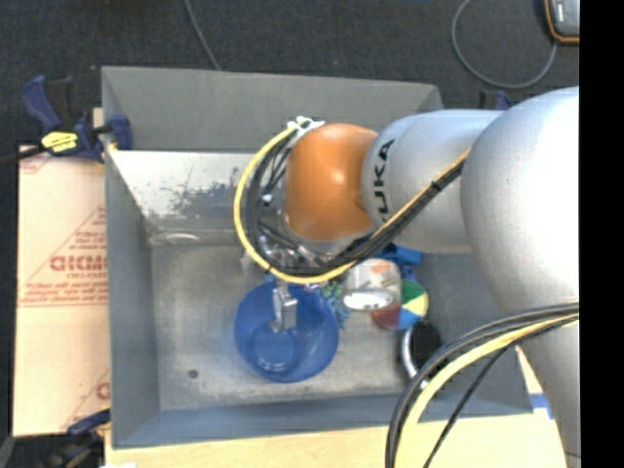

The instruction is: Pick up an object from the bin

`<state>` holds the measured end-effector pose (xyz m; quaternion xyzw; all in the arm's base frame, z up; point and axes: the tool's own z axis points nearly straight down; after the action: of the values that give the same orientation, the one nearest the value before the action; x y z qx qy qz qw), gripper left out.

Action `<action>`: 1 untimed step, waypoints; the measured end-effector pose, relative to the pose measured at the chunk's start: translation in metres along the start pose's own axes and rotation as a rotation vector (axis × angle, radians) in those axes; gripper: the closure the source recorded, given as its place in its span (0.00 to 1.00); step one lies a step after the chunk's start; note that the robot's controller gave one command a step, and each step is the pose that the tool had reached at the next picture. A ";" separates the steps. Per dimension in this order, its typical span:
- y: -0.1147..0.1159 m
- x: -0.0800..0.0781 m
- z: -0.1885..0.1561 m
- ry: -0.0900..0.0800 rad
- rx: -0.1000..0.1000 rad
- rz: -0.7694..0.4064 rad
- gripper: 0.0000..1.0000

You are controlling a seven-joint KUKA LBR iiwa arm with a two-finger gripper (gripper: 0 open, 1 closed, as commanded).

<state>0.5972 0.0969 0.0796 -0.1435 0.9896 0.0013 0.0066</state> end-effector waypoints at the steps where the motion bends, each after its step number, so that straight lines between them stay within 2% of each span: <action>1: -0.001 -0.003 0.012 -0.002 -0.001 -0.016 0.00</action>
Offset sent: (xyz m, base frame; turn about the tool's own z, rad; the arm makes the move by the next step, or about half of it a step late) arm 0.0009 0.0000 -0.0025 -0.0036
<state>0.6011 0.0966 0.0673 -0.1516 0.9884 0.0017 0.0077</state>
